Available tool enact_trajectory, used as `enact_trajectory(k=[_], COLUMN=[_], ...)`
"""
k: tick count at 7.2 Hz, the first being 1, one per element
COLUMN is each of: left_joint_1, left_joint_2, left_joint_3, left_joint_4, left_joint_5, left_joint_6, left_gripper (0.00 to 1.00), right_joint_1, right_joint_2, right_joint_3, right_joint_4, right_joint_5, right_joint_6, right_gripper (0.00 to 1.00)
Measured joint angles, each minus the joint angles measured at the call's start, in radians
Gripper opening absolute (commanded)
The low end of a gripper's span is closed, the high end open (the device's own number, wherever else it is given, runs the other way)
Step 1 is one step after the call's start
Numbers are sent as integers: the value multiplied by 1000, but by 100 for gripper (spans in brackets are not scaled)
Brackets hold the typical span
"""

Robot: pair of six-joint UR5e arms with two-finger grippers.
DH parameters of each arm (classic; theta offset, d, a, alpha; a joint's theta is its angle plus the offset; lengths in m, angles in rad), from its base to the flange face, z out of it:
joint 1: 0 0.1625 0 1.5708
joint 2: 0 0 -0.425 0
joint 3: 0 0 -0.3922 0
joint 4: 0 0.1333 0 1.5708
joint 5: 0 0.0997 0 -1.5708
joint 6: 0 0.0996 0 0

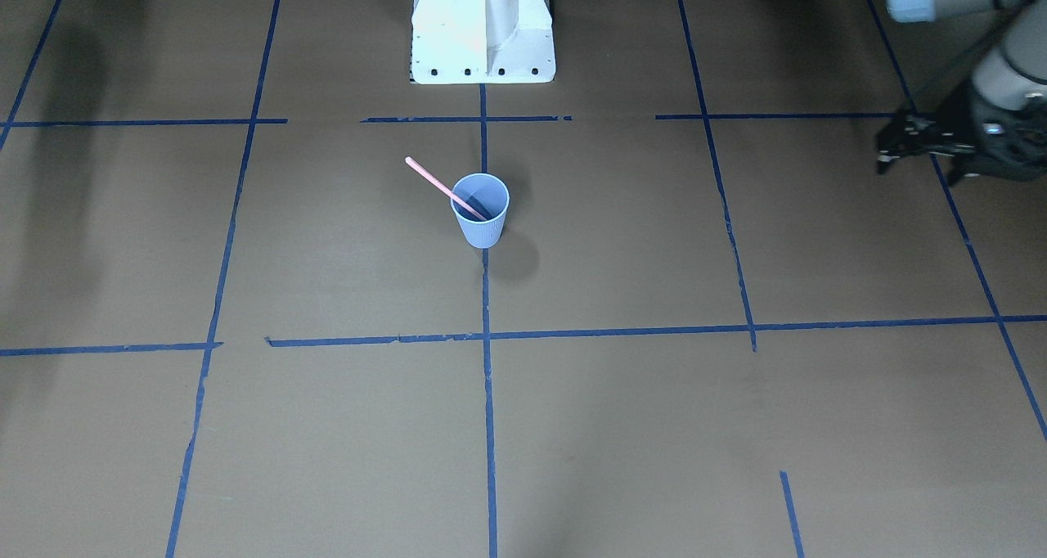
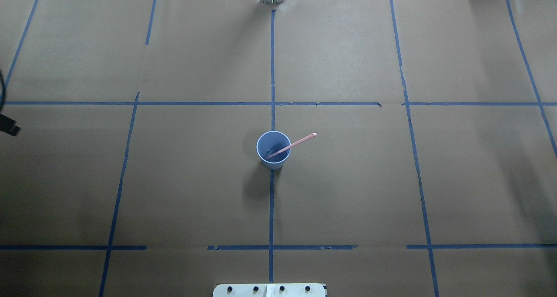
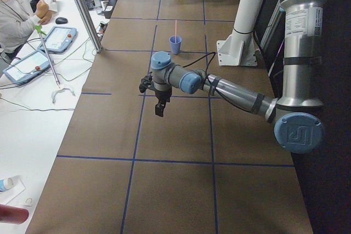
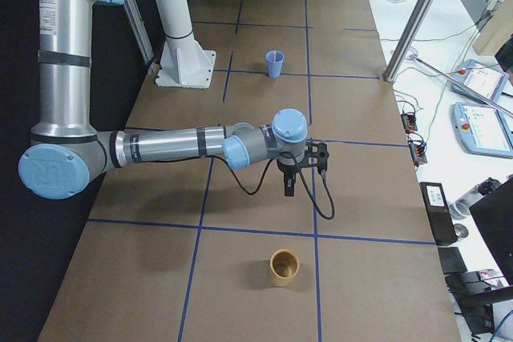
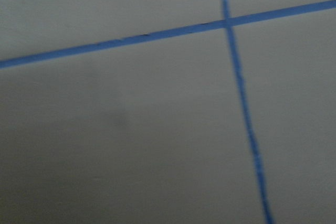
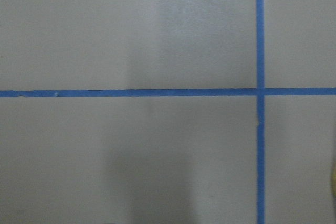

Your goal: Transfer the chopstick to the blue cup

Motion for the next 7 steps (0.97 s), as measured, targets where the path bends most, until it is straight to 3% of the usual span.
enact_trajectory(k=[3,5,7], left_joint_1=[-235,-296,-307], left_joint_2=[-2,-1,-2], left_joint_3=[132,165,196], left_joint_4=[92,165,185], left_joint_5=[-23,-69,-93], left_joint_6=[346,426,435], left_gripper=[100,100,100], right_joint_1=[135,156,158], right_joint_2=[20,37,41], right_joint_3=[-56,-55,-55], right_joint_4=[-236,-333,-348], right_joint_5=[-6,-24,-39], right_joint_6=[-442,-551,-563], right_gripper=[100,100,100])
